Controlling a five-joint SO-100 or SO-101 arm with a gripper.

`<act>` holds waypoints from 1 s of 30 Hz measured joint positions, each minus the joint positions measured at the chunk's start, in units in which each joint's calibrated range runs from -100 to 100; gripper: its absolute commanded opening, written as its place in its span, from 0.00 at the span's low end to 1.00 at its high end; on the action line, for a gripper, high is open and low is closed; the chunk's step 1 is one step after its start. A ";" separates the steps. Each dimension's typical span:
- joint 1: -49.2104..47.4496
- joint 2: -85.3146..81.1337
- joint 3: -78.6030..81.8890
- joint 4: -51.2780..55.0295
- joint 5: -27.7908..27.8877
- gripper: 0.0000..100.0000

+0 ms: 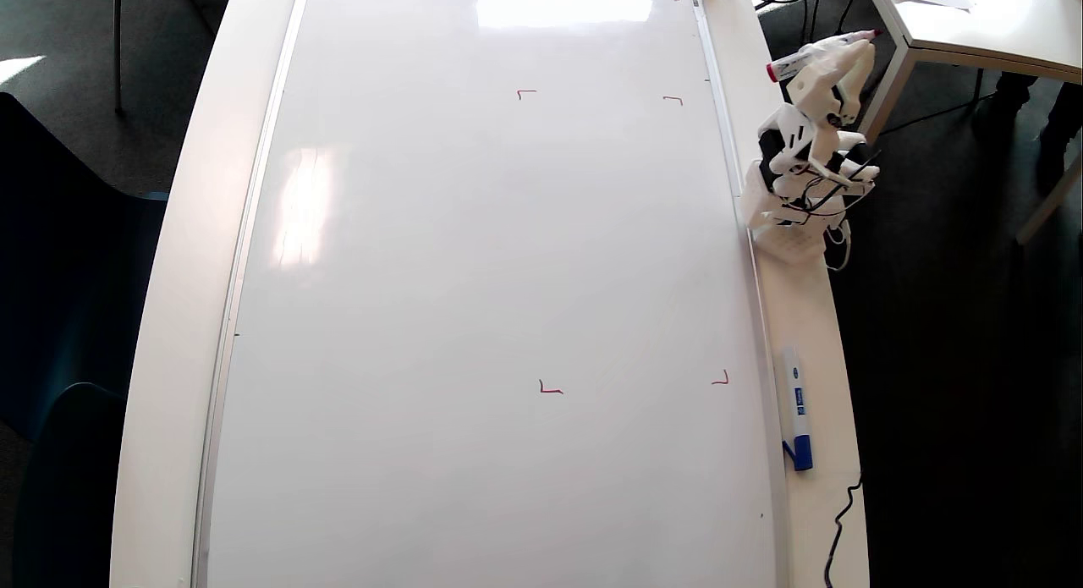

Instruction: Draw on a whiteboard a robot head using a pen attached to the gripper

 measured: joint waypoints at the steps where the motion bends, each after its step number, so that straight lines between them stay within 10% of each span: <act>1: 0.00 0.51 0.00 0.00 0.00 0.01; 13: 0.00 16.26 -19.74 7.43 -0.11 0.01; 30: 0.00 39.47 -61.58 67.82 -0.11 0.01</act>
